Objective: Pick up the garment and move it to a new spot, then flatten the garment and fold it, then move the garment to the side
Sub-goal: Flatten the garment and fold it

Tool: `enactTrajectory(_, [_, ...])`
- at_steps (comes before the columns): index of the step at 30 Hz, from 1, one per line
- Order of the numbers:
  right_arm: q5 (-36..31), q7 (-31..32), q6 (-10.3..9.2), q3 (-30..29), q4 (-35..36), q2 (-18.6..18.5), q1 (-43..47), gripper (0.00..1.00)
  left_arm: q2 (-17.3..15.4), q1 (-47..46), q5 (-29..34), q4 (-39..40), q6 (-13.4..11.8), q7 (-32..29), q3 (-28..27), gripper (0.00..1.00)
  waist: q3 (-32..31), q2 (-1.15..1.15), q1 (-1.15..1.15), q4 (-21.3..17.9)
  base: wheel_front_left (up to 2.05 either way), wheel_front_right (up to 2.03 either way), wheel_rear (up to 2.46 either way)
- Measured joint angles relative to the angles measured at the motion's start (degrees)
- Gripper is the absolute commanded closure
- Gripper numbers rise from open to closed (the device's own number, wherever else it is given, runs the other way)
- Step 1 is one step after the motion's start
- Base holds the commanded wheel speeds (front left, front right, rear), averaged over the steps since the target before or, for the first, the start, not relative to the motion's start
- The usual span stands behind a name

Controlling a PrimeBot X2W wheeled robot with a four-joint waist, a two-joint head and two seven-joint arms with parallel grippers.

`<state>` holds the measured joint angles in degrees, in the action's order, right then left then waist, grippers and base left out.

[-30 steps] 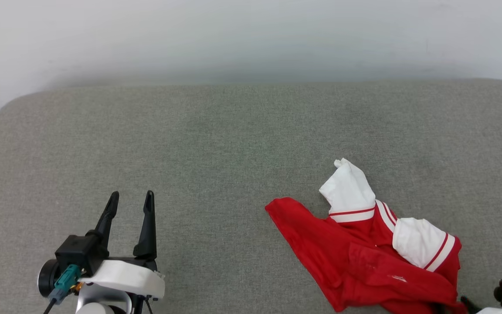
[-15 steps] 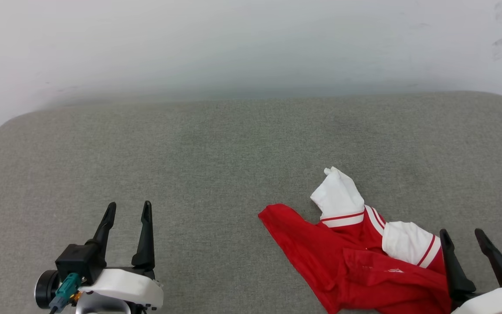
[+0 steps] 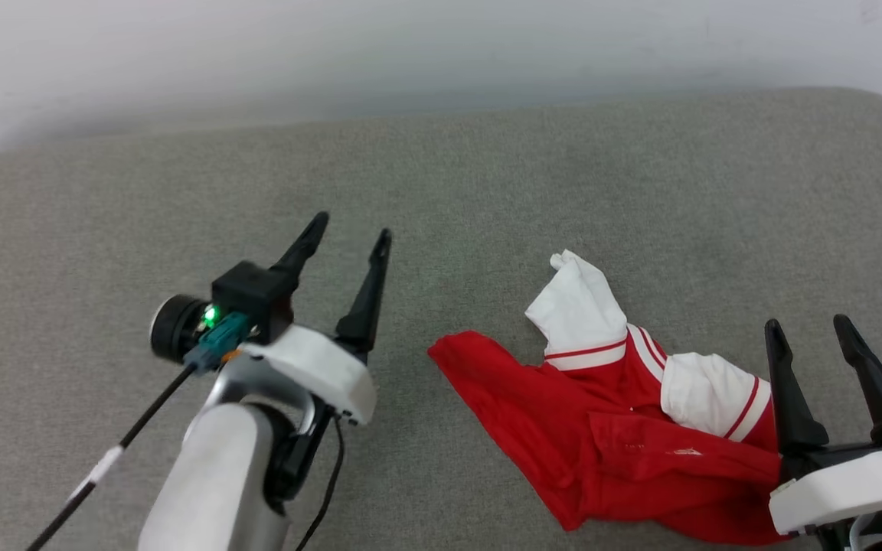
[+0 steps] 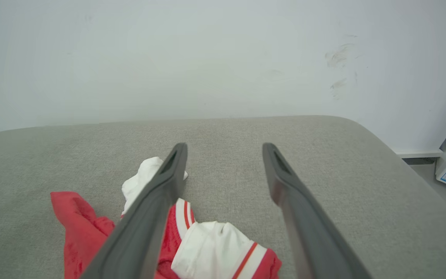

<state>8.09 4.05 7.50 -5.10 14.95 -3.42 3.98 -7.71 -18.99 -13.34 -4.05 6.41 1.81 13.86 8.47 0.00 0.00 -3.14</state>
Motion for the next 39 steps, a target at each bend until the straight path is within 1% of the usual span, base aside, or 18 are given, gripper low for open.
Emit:
enactTrajectory(4, [-0.2, 0.0, 0.0, 0.2, 0.3, 0.3, -1.4, 0.0, 0.0, -5.6, -1.7, -3.2, 0.7, -6.8, 5.0, 0.0, 3.0, 0.0, 0.0, -1.4, 0.0, 0.0, 0.0])
enactTrajectory(7, [-0.3, -0.1, 0.0, 0.5, 0.1, 0.4, -2.0, 0.0, -1.4, -8.1, -3.5, -5.3, 0.9, -12.9, 9.5, 0.0, 4.8, 0.0, 0.0, -2.5, 0.0, 0.0, 0.0])
enactTrajectory(11, [0.5, -0.6, 0.0, 0.8, -0.5, 0.4, -2.8, 0.0, -5.1, -10.3, -7.2, -6.8, 1.0, -20.8, 17.1, 0.0, 6.7, 0.0, 0.0, -3.8, 0.0, 0.0, 0.0])
enactTrajectory(16, [2.0, -1.1, 0.0, 1.0, -1.6, 0.5, -3.5, 0.0, -9.9, -12.4, -11.5, -8.5, 1.0, -28.7, 23.7, 0.0, 8.2, 0.0, 0.0, -4.7, 0.0, 0.0, 0.0])
enactTrajectory(21, [3.2, -1.6, 0.0, 1.3, -2.5, 0.5, -4.0, 0.0, -13.2, -14.6, -15.5, -10.1, 1.0, -35.0, 29.9, 0.0, 8.7, 0.0, 0.0, -5.3, 0.0, 0.0, 0.0])
enactTrajectory(23, [3.2, -1.8, 0.0, 1.3, -2.8, 0.5, -4.0, 0.0, -13.8, -15.9, -17.0, -10.4, 1.0, -36.9, 32.2, 0.0, 8.8, 0.0, 0.0, -5.5, 0.0, 0.0, 0.0])
enactTrajectory(24, [3.3, -1.8, 0.0, 1.3, -2.9, 0.5, -4.1, 0.0, -14.3, -16.6, -17.7, -10.5, 1.0, -38.1, 33.7, 0.32, 8.8, 0.0, 0.0, -5.6, 0.0, 0.0, 0.0])
enactTrajectory(26, [3.6, -2.1, 0.0, 1.5, -3.3, 0.5, -4.1, 0.0, -15.3, -18.0, -19.3, -10.4, 1.0, -39.8, 36.2, 1.0, 8.8, 0.0, 0.0, -5.9, 0.0, 0.0, 0.0])
enactTrajectory(28, [3.6, -2.1, 0.0, 1.5, -3.4, 0.5, -4.3, 0.0, -16.2, -19.1, -20.0, -10.3, 1.0, -40.5, 38.1, 1.0, 8.9, 0.0, 0.0, -6.2, 0.0, 0.0, 0.0])
enactTrajectory(30, [3.8, -2.3, 0.0, 1.5, -3.6, 0.5, -4.5, 0.0, -16.6, -19.5, -20.8, -10.6, 1.1, -40.1, 38.9, 1.0, 8.9, 0.0, 0.0, -6.4, 0.0, 0.0, 0.0])
enactTrajectory(35, [4.1, -2.8, 0.0, 0.7, -4.0, 0.5, -4.4, 0.0, -18.1, -19.8, -20.8, -11.2, 1.2, -36.8, 38.1, 1.0, 8.3, 0.0, 0.0, -6.2, 0.0, 0.0, 0.0])
enactTrajectory(36, [4.1, -2.9, 0.0, 0.5, -4.1, 0.5, -4.2, 0.0, -18.8, -19.8, -20.6, -11.0, 0.8, -35.9, 37.6, 1.0, 8.0, 0.0, 0.0, -6.0, 0.0, 0.0, 0.0])
enactTrajectory(39, [4.2, -3.0, 0.0, 0.0, -4.1, 0.5, -4.0, 0.0, -21.4, -18.6, -20.6, -9.3, -1.7, -32.7, 35.2, 1.0, 7.2, 0.0, 0.0, -5.2, 0.0, 0.0, 0.0])
